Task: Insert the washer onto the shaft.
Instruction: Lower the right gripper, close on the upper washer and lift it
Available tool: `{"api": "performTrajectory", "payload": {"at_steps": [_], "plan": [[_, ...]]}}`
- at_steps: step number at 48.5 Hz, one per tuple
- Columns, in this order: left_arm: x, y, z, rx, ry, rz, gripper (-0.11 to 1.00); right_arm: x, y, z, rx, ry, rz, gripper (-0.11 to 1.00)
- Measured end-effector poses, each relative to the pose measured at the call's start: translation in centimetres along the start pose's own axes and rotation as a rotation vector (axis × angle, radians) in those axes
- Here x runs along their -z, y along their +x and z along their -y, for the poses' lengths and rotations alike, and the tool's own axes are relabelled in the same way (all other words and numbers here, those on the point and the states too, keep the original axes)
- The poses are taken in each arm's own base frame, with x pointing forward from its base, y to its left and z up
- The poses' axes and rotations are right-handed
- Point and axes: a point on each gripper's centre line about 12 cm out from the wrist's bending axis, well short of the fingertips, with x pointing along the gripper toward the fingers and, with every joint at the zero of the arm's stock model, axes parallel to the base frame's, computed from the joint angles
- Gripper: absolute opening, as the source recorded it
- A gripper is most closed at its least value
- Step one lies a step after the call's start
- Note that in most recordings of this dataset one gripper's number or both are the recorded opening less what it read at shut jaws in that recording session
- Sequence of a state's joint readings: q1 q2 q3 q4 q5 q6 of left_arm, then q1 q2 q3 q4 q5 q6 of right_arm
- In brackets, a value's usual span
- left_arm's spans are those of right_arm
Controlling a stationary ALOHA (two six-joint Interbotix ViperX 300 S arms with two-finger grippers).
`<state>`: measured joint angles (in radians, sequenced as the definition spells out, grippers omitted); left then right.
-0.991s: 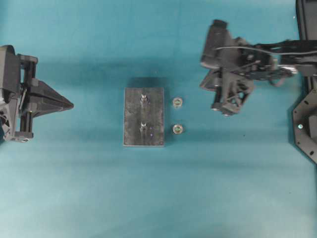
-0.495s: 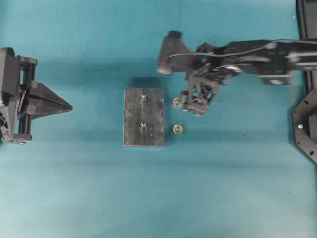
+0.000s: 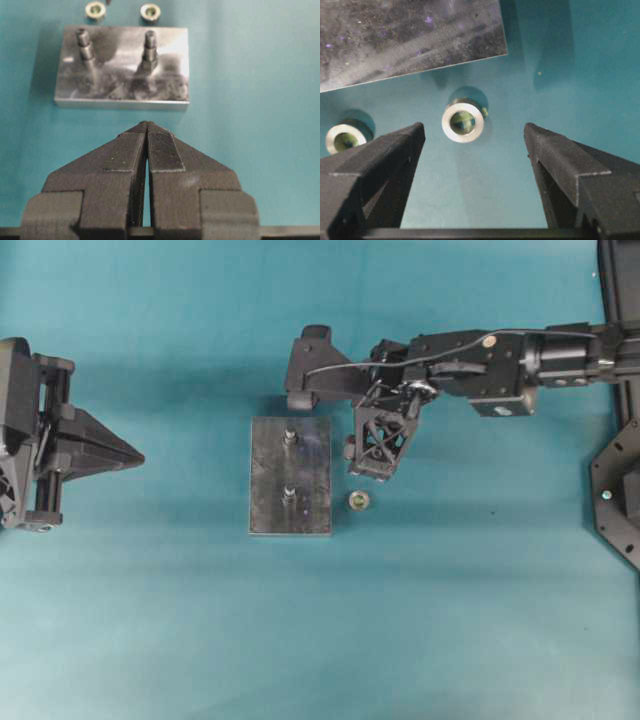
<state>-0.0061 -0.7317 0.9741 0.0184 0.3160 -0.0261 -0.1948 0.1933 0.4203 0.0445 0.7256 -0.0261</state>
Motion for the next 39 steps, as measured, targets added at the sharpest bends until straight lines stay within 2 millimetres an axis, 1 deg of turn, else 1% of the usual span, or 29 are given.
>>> {"api": "performTrajectory", "payload": {"at_steps": [13,24,28,39], "plan": [[-0.1,0.0,0.0,0.0,-0.001,0.002,0.0,0.1,1.3,-0.3,-0.001,-0.006,-0.016,0.85],[0.0,0.0,0.0,0.0,0.0,-0.002,0.0,0.0,2.1,-0.2,0.0,-0.006,-0.008,0.84],[-0.1,0.0,0.0,0.001,0.001,0.002,0.0,0.0,2.1,-0.2,-0.001,-0.005,-0.011,0.81],[0.0,0.0,0.0,0.002,-0.001,-0.002,0.0,0.1,2.3,-0.3,0.0,-0.007,-0.017,0.67]]}}
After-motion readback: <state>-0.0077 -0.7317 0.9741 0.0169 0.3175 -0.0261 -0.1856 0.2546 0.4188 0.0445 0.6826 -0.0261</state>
